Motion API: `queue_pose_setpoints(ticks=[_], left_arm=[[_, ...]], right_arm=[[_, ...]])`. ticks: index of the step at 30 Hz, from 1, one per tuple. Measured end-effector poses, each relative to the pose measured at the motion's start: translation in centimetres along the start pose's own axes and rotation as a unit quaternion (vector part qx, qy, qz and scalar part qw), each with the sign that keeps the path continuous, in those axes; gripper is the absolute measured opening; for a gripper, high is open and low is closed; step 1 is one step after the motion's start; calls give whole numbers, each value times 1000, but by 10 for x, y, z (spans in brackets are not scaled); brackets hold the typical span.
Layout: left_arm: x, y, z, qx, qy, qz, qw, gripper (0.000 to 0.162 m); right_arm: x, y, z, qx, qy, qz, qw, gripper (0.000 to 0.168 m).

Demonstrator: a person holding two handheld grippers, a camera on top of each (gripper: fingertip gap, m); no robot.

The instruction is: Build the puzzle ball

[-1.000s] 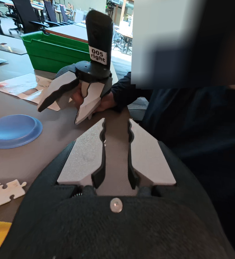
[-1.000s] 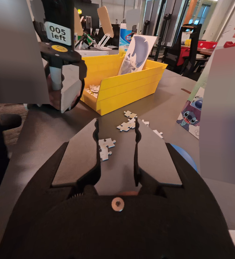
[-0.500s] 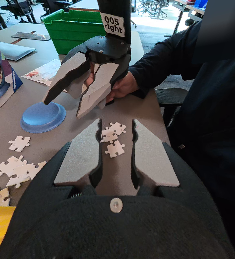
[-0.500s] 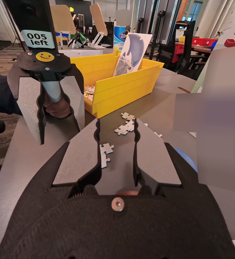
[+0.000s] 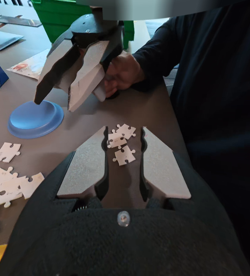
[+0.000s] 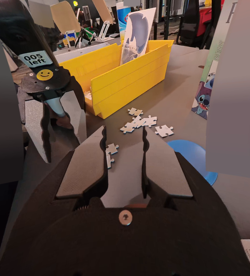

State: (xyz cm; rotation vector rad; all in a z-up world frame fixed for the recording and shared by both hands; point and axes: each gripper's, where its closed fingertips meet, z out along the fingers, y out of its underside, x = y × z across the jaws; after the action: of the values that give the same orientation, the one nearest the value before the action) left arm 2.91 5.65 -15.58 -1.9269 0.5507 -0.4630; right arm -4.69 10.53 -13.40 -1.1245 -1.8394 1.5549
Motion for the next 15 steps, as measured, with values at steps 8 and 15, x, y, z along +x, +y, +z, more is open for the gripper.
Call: queue_pose_setpoints(ticks=[8, 15], left_arm=[[-15, 5, -7, -20, -54, 27, 998, 43], [-51, 18, -18, -66, -157, 14, 985, 43]], right_arm=[[6, 5, 0, -19, 19, -15, 1000, 45], [8, 7, 2, -29, 49, -48, 997, 42]])
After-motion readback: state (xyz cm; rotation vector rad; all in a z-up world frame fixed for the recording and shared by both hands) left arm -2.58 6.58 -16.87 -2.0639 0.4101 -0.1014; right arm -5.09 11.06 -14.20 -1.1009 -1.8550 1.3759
